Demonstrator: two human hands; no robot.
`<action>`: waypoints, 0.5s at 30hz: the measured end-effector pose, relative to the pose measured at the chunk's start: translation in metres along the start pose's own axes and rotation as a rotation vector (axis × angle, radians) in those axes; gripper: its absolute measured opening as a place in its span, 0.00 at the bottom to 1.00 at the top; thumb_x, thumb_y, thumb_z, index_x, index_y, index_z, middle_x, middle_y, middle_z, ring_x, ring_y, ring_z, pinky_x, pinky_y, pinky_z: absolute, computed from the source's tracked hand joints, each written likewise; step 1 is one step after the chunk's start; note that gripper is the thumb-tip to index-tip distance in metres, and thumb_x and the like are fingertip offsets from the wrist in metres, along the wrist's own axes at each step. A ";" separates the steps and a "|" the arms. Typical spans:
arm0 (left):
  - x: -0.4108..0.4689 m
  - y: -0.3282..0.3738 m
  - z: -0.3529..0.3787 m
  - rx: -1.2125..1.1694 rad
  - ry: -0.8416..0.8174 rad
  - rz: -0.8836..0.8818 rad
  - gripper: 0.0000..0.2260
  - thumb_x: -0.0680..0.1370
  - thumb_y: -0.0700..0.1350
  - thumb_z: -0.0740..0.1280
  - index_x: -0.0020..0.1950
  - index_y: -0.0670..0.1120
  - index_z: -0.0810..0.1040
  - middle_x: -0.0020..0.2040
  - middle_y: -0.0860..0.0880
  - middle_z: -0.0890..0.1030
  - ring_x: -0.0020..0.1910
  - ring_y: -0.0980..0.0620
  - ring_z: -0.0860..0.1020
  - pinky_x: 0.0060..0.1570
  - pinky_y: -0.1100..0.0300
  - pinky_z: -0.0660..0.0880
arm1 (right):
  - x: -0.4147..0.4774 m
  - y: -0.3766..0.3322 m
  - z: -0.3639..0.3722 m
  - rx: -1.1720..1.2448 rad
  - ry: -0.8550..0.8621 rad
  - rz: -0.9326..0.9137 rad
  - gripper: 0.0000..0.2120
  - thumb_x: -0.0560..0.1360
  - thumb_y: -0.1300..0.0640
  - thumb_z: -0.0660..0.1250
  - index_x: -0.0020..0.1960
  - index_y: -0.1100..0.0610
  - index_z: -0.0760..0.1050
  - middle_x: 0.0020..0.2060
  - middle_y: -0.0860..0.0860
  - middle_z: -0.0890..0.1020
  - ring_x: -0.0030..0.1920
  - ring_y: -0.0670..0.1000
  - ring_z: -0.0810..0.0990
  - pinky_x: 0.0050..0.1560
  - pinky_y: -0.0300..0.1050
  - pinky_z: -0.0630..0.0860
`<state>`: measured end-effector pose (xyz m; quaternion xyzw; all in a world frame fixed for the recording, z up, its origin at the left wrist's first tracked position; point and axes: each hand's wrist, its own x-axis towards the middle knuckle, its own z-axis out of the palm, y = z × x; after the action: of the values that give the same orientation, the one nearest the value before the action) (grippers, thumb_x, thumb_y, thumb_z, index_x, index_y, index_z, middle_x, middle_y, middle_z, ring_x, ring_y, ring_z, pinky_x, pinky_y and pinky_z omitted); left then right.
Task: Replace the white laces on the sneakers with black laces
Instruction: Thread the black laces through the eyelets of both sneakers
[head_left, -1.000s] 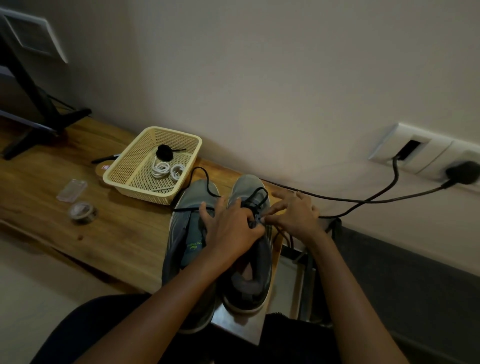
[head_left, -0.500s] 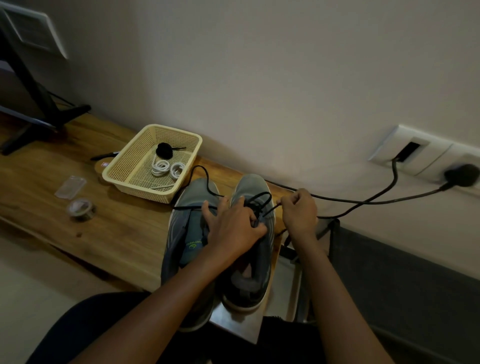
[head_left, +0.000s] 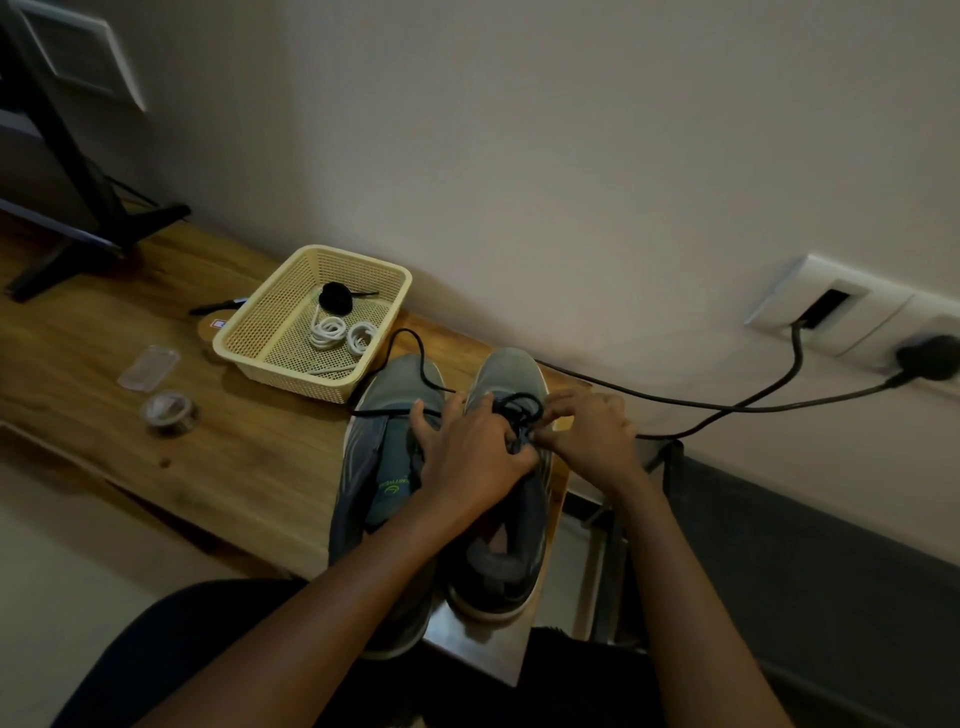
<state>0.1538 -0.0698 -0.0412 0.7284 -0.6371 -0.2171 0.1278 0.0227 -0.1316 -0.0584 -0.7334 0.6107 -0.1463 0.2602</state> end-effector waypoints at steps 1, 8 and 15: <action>0.000 0.000 0.000 -0.004 0.001 -0.002 0.12 0.77 0.56 0.62 0.44 0.51 0.81 0.74 0.52 0.65 0.75 0.48 0.53 0.70 0.39 0.40 | -0.001 0.000 0.000 0.017 0.001 -0.006 0.11 0.70 0.54 0.72 0.32 0.44 0.74 0.52 0.40 0.75 0.64 0.53 0.66 0.63 0.54 0.60; 0.000 0.002 -0.003 -0.029 -0.012 -0.021 0.10 0.76 0.55 0.64 0.40 0.50 0.78 0.74 0.52 0.65 0.75 0.48 0.53 0.70 0.40 0.40 | -0.005 -0.001 -0.003 -0.046 0.214 0.058 0.04 0.75 0.54 0.67 0.42 0.51 0.74 0.56 0.48 0.76 0.62 0.55 0.66 0.61 0.51 0.59; -0.001 0.003 -0.003 -0.021 0.003 -0.029 0.11 0.75 0.56 0.65 0.39 0.50 0.79 0.73 0.52 0.66 0.75 0.49 0.54 0.70 0.40 0.41 | -0.002 0.004 -0.007 0.257 0.662 0.270 0.05 0.79 0.61 0.60 0.44 0.57 0.70 0.41 0.54 0.77 0.42 0.54 0.76 0.45 0.51 0.74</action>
<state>0.1520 -0.0697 -0.0373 0.7365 -0.6240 -0.2245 0.1333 0.0153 -0.1317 -0.0542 -0.5207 0.7297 -0.4150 0.1555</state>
